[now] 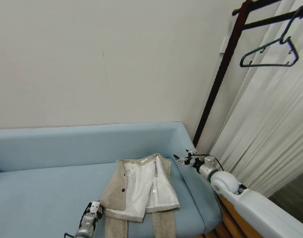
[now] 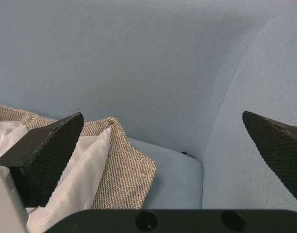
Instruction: Pick up the clothes from the sofa and hang them on the clothes hanger.
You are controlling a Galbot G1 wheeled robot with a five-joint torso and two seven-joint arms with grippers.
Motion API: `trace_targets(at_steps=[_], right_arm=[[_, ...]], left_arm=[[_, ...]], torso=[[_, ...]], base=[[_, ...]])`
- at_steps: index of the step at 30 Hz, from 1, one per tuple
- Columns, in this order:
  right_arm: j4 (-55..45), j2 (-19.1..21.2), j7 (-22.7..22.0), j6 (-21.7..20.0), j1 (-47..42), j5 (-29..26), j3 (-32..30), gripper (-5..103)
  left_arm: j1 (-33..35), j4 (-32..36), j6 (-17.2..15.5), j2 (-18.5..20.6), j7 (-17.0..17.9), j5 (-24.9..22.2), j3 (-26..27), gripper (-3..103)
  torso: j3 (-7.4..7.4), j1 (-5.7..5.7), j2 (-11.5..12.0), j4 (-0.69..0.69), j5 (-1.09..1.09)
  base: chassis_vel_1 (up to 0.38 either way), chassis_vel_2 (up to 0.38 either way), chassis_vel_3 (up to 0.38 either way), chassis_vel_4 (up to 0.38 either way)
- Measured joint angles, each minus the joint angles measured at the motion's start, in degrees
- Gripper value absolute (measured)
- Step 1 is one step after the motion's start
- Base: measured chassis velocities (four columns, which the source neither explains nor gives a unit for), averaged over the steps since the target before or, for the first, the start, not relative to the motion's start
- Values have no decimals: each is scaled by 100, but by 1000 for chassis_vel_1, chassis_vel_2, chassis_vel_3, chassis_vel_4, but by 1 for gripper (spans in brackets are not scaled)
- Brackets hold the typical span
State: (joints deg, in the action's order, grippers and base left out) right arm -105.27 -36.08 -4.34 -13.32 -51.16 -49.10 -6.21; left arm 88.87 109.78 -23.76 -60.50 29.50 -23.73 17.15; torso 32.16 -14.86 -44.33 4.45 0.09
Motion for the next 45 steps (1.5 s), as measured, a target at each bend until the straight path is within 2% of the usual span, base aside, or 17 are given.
trace_targets(at_steps=[2,5,8,11,13,14,15,17,20,22,26,27,29,30,35,41,45], right_arm=[[10,-2,5,0,2,0,6,100],[11,4,6,0,15,-7,9,100],[-29,58,5,0,35,-54,0,100],[-66,98,2,-1,37,-84,-21,100],[-131,141,1,8,59,-130,-40,100],[-157,148,-1,9,76,-149,-42,100],[-186,152,-6,9,94,-172,-46,100],[-215,154,-21,9,114,-194,-54,100],[-372,125,-166,5,127,-182,-189,100],[-496,88,-282,-21,76,-126,-309,100],[-1020,-45,-812,-298,-183,138,-767,100],[-1374,-116,-1229,-543,-280,135,-1016,100],[-1925,-201,-1842,-990,-317,-72,-1332,100],[-1925,-201,-1842,-990,-317,-72,-1332,100],[-3183,-206,-3032,-1804,-133,-919,-1997,100],[-3501,100,-3472,-2050,322,-1013,-2151,100],[-3402,510,-3621,-2091,814,-1100,-2308,100]], left_arm=[[-105,-22,44,-79,134,-268,-63,18],[-171,75,63,-106,175,-513,-76,22],[26,585,-234,-32,178,-1047,94,38],[329,952,-495,1,168,-1303,293,44],[945,1477,-882,-51,104,-1440,697,66],[1031,1532,-914,-87,95,-1441,762,72],[1082,1587,-918,-123,77,-1441,817,77],[1101,1651,-888,-156,42,-1442,866,77],[904,1852,-372,-191,-128,-1554,884,92],[764,1945,-195,-176,-201,-1620,871,97],[250,2374,30,-24,-270,-2095,903,100],[13,2591,31,99,-262,-2310,1026,100],[-211,2841,-51,304,-288,-2506,1329,100],[-211,2841,-51,304,-288,-2506,1329,100],[-611,3297,-136,688,-655,-2612,2210,100],[-811,3396,-221,787,-999,-2670,2383,100],[-945,3393,-227,991,-1050,-3040,2304,100]], torso=[[0,0,0,0,0],[0,0,0,2,0],[0,0,0,3,0],[0,0,0,0,0],[0,0,1,0,1],[0,0,1,0,1],[0,0,1,-1,0],[0,0,1,-1,0],[0,0,1,0,0],[1,0,1,-1,-2],[1,0,1,4,-1],[0,0,1,5,0],[1,0,0,2,-1],[1,0,0,2,-1],[0,0,0,0,-2],[0,0,0,2,0],[1,0,0,-1,-2]], base=[[0,0,0,0],[0,0,0,0],[0,0,0,0],[0,0,0,0],[0,0,0,0],[0,0,0,0],[0,0,0,0],[0,0,0,0],[0,0,0,0],[0,0,0,0],[0,0,0,0],[0,0,0,0],[0,0,0,0],[0,0,0,0],[0,0,0,0],[0,0,0,0],[0,0,0,0]])
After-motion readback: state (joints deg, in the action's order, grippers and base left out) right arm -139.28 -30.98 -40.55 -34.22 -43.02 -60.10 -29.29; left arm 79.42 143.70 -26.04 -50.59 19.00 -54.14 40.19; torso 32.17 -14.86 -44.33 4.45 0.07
